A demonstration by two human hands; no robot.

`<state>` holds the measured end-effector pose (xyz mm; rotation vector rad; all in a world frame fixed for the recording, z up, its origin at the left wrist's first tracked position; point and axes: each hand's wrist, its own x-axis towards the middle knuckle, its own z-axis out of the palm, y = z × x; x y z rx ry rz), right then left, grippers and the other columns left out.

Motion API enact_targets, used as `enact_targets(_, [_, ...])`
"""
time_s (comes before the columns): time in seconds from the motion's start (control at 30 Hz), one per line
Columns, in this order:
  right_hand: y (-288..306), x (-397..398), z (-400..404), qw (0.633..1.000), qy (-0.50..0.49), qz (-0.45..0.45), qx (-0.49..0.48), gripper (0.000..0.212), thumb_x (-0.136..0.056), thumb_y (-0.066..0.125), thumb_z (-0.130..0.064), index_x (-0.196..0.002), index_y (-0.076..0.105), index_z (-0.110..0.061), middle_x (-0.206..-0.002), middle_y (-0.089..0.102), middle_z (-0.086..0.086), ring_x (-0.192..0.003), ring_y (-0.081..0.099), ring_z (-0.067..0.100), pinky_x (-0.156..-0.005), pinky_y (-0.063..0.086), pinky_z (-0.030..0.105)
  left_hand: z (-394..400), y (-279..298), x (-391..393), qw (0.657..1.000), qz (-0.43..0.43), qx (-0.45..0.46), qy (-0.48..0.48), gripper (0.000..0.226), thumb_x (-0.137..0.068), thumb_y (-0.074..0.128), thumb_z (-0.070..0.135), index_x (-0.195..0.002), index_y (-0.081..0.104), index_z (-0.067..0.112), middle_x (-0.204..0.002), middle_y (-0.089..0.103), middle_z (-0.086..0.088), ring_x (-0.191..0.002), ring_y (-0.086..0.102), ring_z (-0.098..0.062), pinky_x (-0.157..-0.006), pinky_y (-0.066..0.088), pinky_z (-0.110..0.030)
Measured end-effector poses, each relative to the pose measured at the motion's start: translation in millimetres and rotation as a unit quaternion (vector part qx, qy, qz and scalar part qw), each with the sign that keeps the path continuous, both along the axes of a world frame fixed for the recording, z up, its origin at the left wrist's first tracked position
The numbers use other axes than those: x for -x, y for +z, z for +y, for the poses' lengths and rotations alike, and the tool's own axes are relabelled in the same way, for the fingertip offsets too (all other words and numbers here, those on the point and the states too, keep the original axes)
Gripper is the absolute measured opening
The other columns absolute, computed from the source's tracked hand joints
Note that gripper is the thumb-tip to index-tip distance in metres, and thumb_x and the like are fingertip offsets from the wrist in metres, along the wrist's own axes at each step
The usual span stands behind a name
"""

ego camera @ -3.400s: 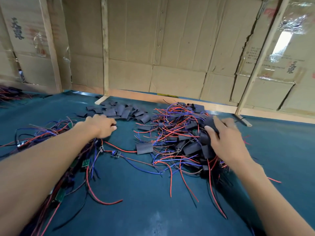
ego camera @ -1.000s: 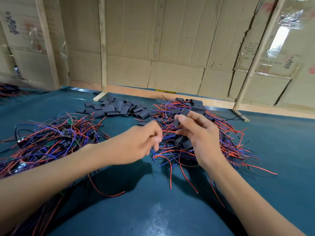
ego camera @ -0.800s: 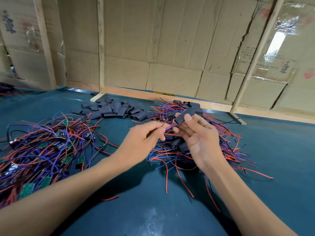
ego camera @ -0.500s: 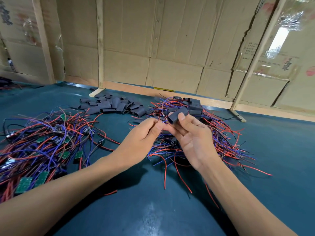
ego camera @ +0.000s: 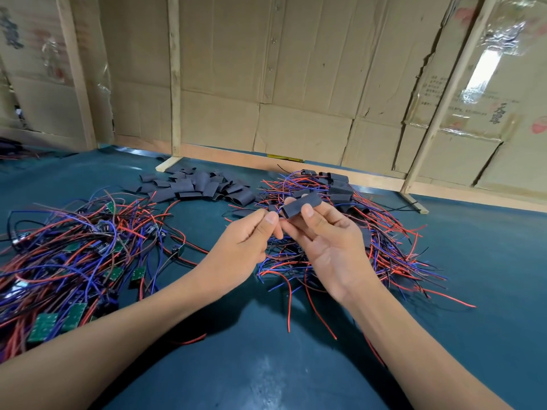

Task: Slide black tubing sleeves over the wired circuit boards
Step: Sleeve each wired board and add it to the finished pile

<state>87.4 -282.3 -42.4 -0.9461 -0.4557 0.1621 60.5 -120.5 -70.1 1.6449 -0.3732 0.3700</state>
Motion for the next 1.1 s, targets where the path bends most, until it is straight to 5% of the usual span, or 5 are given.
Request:
enact_targets(0.27, [-2,1,1,1.000,0.013,-0.014,0.002,0.003,-0.087,0.063,-0.001,-0.087,0.066,-0.002,-0.111,0.068,0.028,-0.105,0.064,0.040,-0.099,0.055,0.048,0,3,2,0.999,0.018,0.042,-0.020,0.039,-0.102,0.043,0.038,-0.078,0.056,0.011,-0.063,0.018,-0.001,-0.055,0.018,-0.016,-0.052,0.023,-0.027])
enact_targets(0.4, [-1,1,0,0.999,0.044,0.012,-0.017,0.009,-0.085,0.064,-0.003,-0.091,0.057,-0.001,-0.118,0.049,0.032,-0.109,0.056,0.044,-0.096,0.056,0.044,0,5,3,0.999,0.025,0.044,-0.018,0.036,-0.104,0.046,0.023,-0.074,0.058,0.008,-0.062,0.017,-0.005,-0.054,0.019,-0.015,-0.052,0.024,-0.025])
enact_targets(0.77, [-7,-4,-2,0.998,0.067,0.012,-0.014,0.019,-0.078,0.075,-0.008,-0.089,0.061,-0.001,-0.094,0.059,0.021,-0.087,0.064,0.031,-0.098,0.054,0.049,0,6,5,0.998,0.023,0.037,-0.040,0.040,-0.106,0.042,0.036,-0.070,0.054,0.022,-0.057,0.023,0.011,-0.054,0.019,-0.014,-0.056,0.020,-0.036])
enact_targets(0.9, [-9,-6,1,1.000,0.020,-0.004,0.005,0.011,-0.083,0.071,0.000,-0.091,0.064,-0.001,-0.094,0.049,0.026,-0.089,0.061,0.038,-0.103,0.048,0.060,-1,5,5,0.999,0.022,0.034,-0.031,0.043,-0.100,0.041,0.046,-0.081,0.056,0.010,-0.055,0.024,0.013,-0.051,0.020,-0.010,-0.053,0.020,-0.032])
enact_targets(1.1, [-10,-9,2,0.988,-0.125,-0.049,0.075,0.030,-0.071,0.078,-0.009,-0.098,0.067,-0.001,-0.080,0.060,0.027,-0.073,0.064,0.033,-0.079,0.055,0.044,-5,4,5,0.999,0.026,0.007,-0.033,0.050,-0.101,0.037,0.045,-0.095,0.066,0.004,-0.064,0.033,0.000,-0.054,0.027,-0.011,-0.050,0.027,-0.022])
